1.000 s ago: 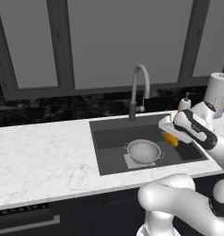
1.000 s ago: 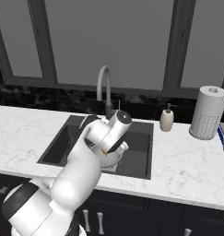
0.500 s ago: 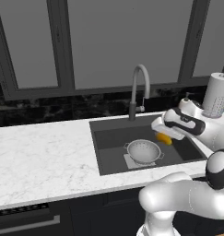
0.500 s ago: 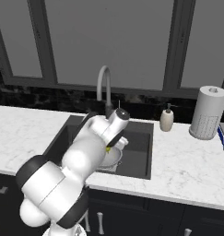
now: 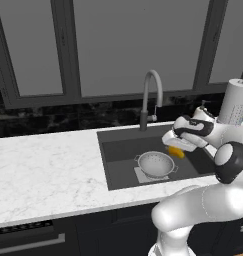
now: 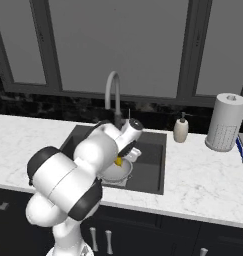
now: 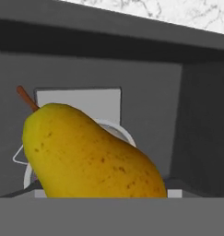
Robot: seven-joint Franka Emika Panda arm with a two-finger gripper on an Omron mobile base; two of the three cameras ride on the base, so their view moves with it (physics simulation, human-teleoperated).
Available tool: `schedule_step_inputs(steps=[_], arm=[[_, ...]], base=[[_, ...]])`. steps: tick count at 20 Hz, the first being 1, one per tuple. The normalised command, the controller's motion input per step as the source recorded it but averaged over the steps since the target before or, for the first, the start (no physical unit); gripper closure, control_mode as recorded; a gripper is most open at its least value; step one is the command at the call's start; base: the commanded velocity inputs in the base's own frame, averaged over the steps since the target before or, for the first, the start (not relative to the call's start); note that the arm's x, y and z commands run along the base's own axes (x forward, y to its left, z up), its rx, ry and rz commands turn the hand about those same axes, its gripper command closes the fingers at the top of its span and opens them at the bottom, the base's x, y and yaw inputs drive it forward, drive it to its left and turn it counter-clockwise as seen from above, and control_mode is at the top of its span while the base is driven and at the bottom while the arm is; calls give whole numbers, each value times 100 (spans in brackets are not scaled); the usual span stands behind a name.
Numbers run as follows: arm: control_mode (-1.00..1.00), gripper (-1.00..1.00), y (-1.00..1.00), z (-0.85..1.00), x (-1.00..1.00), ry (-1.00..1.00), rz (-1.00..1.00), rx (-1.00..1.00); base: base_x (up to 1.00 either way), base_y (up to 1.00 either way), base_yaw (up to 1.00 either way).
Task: Put the colander in the sink, put the pear in the colander, and turn on the sink faucet and pour water over the colander.
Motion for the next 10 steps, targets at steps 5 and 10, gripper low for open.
schedule_step_inputs(steps=[5,10], arm=[[-100,100,0,-20,3,-3,14,-2],[-100,100,0,-19,0,-6,13,0]], base=[[0,0,0],[0,0,0]])
